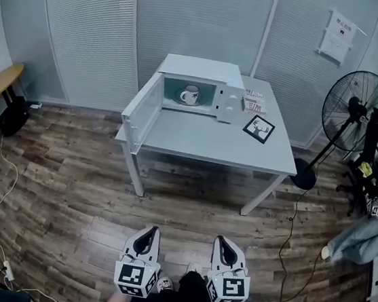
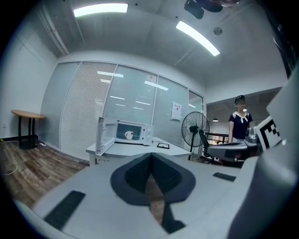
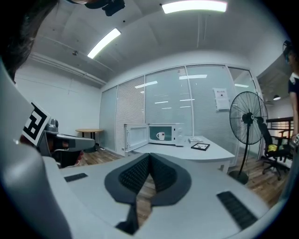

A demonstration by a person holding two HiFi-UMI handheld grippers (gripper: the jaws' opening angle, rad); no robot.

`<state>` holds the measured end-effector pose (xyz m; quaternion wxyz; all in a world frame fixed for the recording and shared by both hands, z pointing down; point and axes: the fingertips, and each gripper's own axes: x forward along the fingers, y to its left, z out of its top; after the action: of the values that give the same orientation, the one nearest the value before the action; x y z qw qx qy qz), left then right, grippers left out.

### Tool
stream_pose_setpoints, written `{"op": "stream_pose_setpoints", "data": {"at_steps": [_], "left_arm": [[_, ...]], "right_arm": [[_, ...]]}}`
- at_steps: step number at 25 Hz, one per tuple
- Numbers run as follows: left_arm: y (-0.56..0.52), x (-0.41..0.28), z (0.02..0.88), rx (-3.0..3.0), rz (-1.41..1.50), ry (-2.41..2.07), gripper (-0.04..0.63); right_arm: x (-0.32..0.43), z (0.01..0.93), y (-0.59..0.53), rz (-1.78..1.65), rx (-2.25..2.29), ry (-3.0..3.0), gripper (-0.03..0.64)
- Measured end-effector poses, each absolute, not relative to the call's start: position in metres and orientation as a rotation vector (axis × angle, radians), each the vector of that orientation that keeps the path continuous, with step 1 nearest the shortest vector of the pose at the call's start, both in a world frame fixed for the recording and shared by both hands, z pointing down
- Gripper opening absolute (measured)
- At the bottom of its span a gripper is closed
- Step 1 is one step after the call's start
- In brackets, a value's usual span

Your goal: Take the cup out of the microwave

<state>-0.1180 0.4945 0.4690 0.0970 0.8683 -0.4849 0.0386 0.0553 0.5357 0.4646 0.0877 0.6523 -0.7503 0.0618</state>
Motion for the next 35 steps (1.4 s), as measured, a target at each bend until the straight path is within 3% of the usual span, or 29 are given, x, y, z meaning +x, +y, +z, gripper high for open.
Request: {"op": "stream_pose_setpoints", "data": {"at_steps": [22, 35], "left_arm": [[0.38, -0.102, 0.483, 2.466, 0.216, -1.589, 0.006], [0.28, -0.045, 0.482, 2.362, 0.205, -1.705, 0.006]], "right_arm": [[0.077, 0.479, 0.378, 0.207, 1.756, -2.358, 0.003], [0.134, 0.478, 0.259, 0.213, 1.637, -2.449, 0.003]]}}
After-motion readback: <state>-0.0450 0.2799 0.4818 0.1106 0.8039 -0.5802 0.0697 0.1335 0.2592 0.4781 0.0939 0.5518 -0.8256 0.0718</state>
